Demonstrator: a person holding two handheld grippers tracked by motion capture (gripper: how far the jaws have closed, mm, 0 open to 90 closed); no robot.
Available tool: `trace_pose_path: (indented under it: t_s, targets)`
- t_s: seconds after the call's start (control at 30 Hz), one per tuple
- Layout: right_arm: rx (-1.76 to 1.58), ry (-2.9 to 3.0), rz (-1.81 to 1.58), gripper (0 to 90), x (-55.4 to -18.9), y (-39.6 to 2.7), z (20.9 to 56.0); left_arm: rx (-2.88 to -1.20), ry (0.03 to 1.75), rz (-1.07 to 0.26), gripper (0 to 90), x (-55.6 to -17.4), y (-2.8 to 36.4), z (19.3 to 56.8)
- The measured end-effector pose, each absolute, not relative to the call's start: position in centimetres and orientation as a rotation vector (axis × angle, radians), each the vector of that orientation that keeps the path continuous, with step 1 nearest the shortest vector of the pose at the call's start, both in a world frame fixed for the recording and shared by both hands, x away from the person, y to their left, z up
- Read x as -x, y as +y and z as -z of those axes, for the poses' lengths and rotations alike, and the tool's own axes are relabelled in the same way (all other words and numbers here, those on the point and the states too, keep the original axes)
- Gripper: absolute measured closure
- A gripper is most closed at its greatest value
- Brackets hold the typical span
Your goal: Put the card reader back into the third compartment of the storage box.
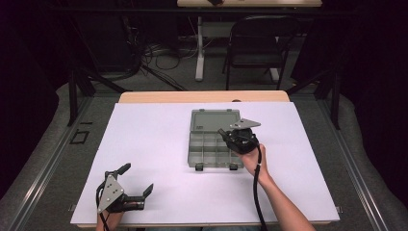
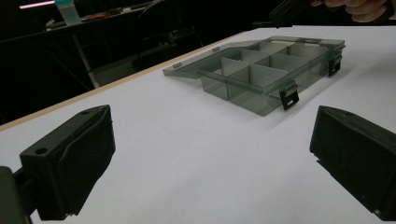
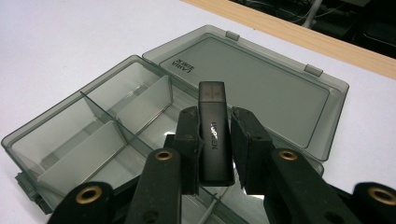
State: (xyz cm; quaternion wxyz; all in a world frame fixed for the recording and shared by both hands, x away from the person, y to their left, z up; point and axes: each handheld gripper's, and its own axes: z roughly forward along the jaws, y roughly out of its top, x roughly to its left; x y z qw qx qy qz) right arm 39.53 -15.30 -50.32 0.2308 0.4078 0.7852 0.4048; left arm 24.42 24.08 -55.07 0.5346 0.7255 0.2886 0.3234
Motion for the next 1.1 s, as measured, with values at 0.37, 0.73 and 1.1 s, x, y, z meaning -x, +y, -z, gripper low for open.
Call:
trace_pose_path:
  t_s: [0.37,0.73,1.1]
  targets:
    - [-1.163,2.158,-1.088,73.4,-40.1,-14.9,50.5,-1.729,0.688,-0.771,0.2,-24.4,24.1,55.1]
    - [-1.230,2.160,-1.044,73.3,-40.7,-14.4,50.8,-1.729,0.688,-0.771,0.2,-24.4,24.1,55.0]
    - [-1.258,2.177,-1.008,73.0,-41.1,-13.9,51.1,-1.729,0.687,-0.771,0.2,-24.4,24.1,55.0]
